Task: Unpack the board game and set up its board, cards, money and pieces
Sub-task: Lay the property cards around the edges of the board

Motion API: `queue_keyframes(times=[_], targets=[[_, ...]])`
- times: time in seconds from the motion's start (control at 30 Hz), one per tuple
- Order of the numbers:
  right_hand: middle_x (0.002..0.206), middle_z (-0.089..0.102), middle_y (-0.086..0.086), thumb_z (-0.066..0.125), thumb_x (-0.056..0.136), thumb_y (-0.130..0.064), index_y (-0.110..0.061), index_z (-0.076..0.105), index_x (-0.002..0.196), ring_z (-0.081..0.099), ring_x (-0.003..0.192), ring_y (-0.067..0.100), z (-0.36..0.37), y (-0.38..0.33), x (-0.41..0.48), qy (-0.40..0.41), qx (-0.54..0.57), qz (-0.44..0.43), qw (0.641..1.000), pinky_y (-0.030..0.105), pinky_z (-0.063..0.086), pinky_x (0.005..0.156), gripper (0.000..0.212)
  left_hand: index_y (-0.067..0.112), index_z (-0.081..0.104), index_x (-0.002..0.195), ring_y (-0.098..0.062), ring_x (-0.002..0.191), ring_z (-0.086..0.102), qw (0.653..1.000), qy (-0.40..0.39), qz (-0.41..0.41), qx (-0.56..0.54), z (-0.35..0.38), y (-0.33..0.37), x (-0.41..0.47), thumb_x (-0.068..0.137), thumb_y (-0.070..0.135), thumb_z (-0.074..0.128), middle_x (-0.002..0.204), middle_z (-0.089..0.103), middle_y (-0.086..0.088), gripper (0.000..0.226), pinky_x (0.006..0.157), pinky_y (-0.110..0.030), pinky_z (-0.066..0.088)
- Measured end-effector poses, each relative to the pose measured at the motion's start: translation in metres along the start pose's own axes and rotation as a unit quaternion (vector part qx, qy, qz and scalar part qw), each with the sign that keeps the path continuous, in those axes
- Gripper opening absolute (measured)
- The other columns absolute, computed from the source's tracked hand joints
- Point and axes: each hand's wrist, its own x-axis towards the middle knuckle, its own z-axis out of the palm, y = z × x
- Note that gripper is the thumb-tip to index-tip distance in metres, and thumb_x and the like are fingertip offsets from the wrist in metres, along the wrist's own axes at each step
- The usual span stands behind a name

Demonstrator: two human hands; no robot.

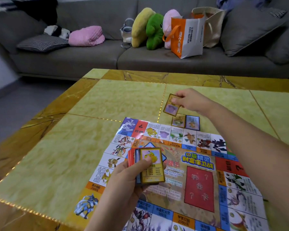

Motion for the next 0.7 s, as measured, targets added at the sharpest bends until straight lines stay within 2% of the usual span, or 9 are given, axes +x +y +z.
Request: queue_keyframes(times=[0.1, 0.17, 0.3, 0.4, 0.53, 0.63, 0.7], targets=[[0.098, 0.065, 0.009, 0.064, 0.09, -0.017, -0.005, 0.067, 0.108, 0.056, 0.087, 0.019, 0.012, 0.003, 0.03, -0.008, -0.011, 0.005, 1.0, 0.03, 0.043, 0.078, 0.022, -0.006, 0.059, 0.111, -0.03, 0.07, 0.072, 1.0, -0.007, 0.004, -0.013, -0.002, 0.001, 0.002, 0.067, 0.01, 0.066, 0.093, 0.071, -0.026, 0.048, 0.05, -0.027, 0.056], [0.104, 0.065, 0.008, 0.068, 0.087, -0.018, -0.007, 0.065, 0.113, 0.057, 0.091, 0.019, 0.021, 0.006, 0.041, -0.022, -0.028, 0.02, 0.999, 0.029, 0.044, 0.082, 0.029, -0.007, 0.059, 0.112, -0.031, 0.072, 0.072, 1.0, -0.013, -0.002, -0.018, -0.003, 0.001, 0.004, 0.067, 0.01, 0.066, 0.094, 0.07, -0.027, 0.048, 0.05, -0.028, 0.057], [0.103, 0.064, 0.005, 0.075, 0.081, -0.02, -0.007, 0.067, 0.112, 0.057, 0.089, 0.017, 0.031, 0.011, 0.047, -0.032, -0.046, 0.034, 0.998, 0.027, 0.044, 0.078, 0.035, -0.007, 0.06, 0.108, -0.032, 0.07, 0.072, 0.999, -0.022, -0.01, -0.02, -0.001, 0.001, 0.005, 0.066, 0.008, 0.065, 0.092, 0.07, -0.028, 0.045, 0.047, -0.029, 0.056], [0.09, 0.064, -0.001, 0.08, 0.074, -0.018, -0.01, 0.07, 0.101, 0.057, 0.082, 0.012, 0.032, 0.013, 0.046, -0.036, -0.038, 0.03, 0.998, 0.023, 0.044, 0.068, 0.03, -0.006, 0.061, 0.105, -0.031, 0.069, 0.072, 1.0, -0.019, -0.005, -0.013, 0.0, 0.0, 0.006, 0.064, 0.009, 0.066, 0.09, 0.071, -0.027, 0.044, 0.051, -0.031, 0.058], [0.084, 0.062, -0.005, 0.08, 0.074, -0.019, -0.012, 0.071, 0.098, 0.056, 0.081, 0.01, 0.031, 0.014, 0.041, -0.044, -0.038, 0.026, 0.998, 0.021, 0.042, 0.066, 0.027, -0.006, 0.061, 0.105, -0.031, 0.068, 0.072, 1.0, -0.02, -0.007, -0.013, 0.001, 0.0, 0.005, 0.063, 0.009, 0.066, 0.089, 0.071, -0.027, 0.045, 0.055, -0.034, 0.06], [0.082, 0.06, -0.008, 0.079, 0.075, -0.019, -0.014, 0.069, 0.098, 0.053, 0.075, 0.004, 0.03, 0.014, 0.039, -0.055, -0.039, 0.026, 0.997, 0.016, 0.04, 0.061, 0.025, -0.006, 0.06, 0.106, -0.03, 0.065, 0.071, 1.0, -0.021, -0.002, -0.018, 0.001, 0.0, 0.003, 0.064, 0.009, 0.065, 0.088, 0.071, -0.027, 0.045, 0.049, -0.03, 0.057], [0.082, 0.06, -0.007, 0.079, 0.075, -0.019, -0.015, 0.069, 0.096, 0.054, 0.077, 0.006, 0.029, 0.016, 0.037, -0.06, -0.037, 0.031, 0.997, 0.017, 0.041, 0.062, 0.024, -0.006, 0.06, 0.108, -0.03, 0.065, 0.071, 1.0, -0.015, 0.0, -0.024, 0.001, 0.0, 0.003, 0.065, 0.008, 0.065, 0.089, 0.071, -0.027, 0.046, 0.047, -0.028, 0.056]])
